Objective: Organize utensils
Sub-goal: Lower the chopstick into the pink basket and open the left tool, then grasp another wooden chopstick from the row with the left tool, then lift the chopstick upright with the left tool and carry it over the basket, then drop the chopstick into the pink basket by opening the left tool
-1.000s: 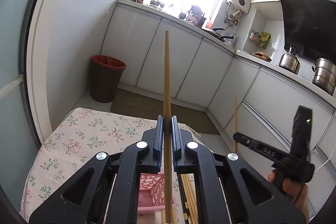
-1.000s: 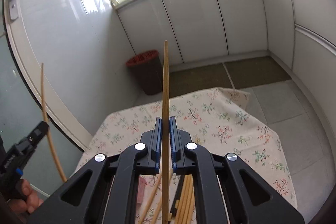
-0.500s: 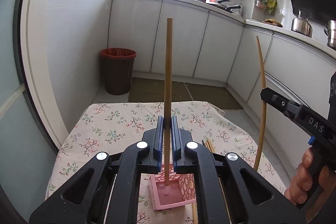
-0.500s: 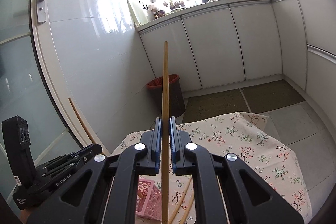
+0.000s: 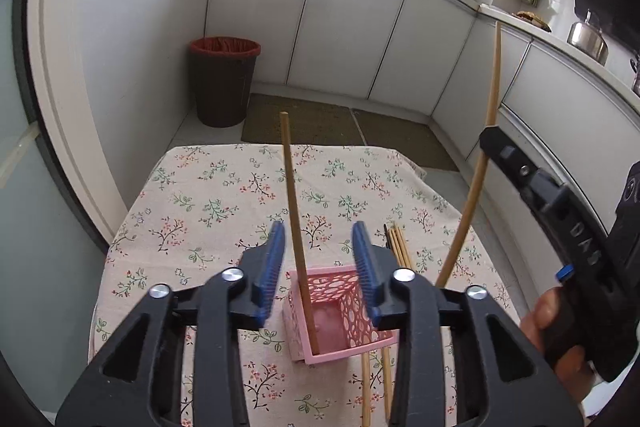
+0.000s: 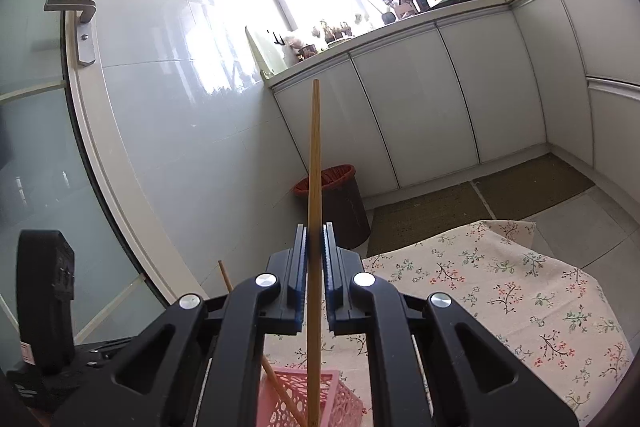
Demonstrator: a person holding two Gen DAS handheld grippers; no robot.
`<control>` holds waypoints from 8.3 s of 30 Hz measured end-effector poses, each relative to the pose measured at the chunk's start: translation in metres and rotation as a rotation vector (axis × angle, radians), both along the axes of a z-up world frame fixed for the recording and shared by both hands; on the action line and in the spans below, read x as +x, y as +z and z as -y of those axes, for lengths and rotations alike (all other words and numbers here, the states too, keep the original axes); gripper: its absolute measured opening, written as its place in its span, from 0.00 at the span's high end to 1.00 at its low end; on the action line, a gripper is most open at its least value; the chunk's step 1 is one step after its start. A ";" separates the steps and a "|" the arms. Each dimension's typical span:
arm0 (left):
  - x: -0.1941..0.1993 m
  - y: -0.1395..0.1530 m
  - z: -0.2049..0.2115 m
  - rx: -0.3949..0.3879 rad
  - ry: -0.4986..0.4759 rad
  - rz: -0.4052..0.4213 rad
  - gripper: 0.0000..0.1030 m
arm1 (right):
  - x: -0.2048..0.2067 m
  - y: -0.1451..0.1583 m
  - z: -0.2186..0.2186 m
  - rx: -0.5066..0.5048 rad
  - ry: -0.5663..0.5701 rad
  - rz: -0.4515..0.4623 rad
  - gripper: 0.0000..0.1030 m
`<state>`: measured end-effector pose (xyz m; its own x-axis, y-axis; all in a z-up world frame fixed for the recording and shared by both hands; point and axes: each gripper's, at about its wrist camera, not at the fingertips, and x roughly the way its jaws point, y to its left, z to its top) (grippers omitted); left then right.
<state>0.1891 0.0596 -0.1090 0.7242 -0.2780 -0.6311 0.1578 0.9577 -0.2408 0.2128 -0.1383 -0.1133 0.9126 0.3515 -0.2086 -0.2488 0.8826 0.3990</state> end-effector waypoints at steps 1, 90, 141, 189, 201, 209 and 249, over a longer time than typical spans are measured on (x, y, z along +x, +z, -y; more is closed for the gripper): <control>-0.003 0.004 -0.004 -0.025 0.001 0.003 0.63 | -0.002 0.000 -0.006 -0.008 -0.011 0.019 0.93; -0.041 -0.154 0.078 0.036 0.060 -0.512 0.91 | 0.045 -0.161 -0.003 -0.265 0.224 -0.952 0.93; -0.038 0.013 0.024 -0.254 0.077 0.319 0.94 | -0.024 0.014 0.092 0.055 0.129 -0.203 0.93; -0.031 -0.051 0.068 -0.017 0.161 0.497 0.93 | -0.028 0.013 0.060 -0.015 0.182 -0.139 0.93; -0.047 0.008 0.037 -0.076 0.195 0.191 0.23 | -0.026 0.012 0.051 -0.018 0.194 -0.132 0.93; -0.039 -0.005 -0.017 0.061 0.306 -0.168 0.17 | -0.011 0.000 0.014 0.006 0.174 -0.097 0.93; -0.053 -0.023 0.093 0.021 -0.013 -0.182 0.22 | 0.001 -0.036 0.124 -0.039 -0.011 -0.597 0.64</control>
